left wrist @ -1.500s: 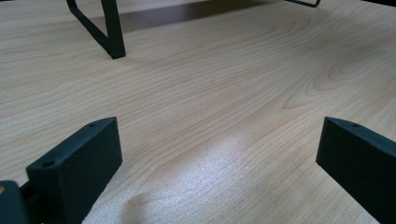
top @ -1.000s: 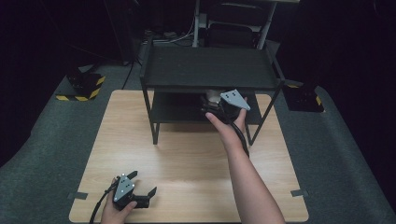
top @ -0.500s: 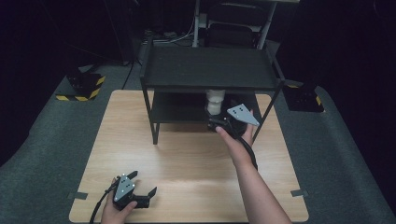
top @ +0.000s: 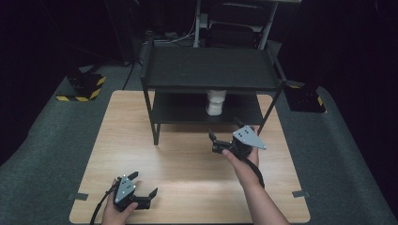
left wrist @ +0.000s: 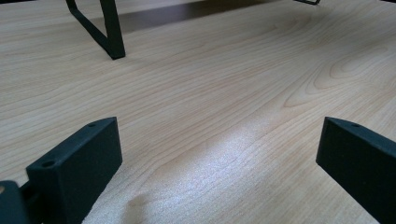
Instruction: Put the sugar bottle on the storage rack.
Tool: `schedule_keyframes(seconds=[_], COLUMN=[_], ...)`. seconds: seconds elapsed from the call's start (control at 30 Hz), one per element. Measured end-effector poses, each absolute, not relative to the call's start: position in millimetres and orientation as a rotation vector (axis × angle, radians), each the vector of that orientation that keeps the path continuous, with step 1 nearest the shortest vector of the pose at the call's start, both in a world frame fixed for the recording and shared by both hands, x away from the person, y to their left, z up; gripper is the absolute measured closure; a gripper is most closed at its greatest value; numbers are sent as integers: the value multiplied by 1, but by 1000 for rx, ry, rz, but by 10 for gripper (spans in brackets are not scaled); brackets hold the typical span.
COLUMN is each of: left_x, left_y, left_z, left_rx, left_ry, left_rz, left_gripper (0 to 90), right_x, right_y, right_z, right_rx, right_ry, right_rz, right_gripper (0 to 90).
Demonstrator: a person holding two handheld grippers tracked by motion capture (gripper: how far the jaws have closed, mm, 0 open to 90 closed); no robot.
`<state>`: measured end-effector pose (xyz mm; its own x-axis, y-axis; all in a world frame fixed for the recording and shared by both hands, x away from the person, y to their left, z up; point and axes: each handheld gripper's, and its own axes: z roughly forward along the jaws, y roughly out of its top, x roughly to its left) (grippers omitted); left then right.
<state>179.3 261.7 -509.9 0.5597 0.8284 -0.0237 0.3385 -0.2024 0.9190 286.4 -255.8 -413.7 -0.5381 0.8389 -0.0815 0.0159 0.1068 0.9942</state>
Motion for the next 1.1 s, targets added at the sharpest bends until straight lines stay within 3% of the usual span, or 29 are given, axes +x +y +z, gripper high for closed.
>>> schedule_keyframes(seconds=[1.1], left_x=[178], left_y=[259], left_z=[-510], left_rx=[1784], left_ry=[961], left_rz=[621], left_gripper=[5], right_x=[209], right_y=[-328], right_z=[-504], right_rx=[948], right_ry=[1808], right_rz=[1374], right_gripper=[0])
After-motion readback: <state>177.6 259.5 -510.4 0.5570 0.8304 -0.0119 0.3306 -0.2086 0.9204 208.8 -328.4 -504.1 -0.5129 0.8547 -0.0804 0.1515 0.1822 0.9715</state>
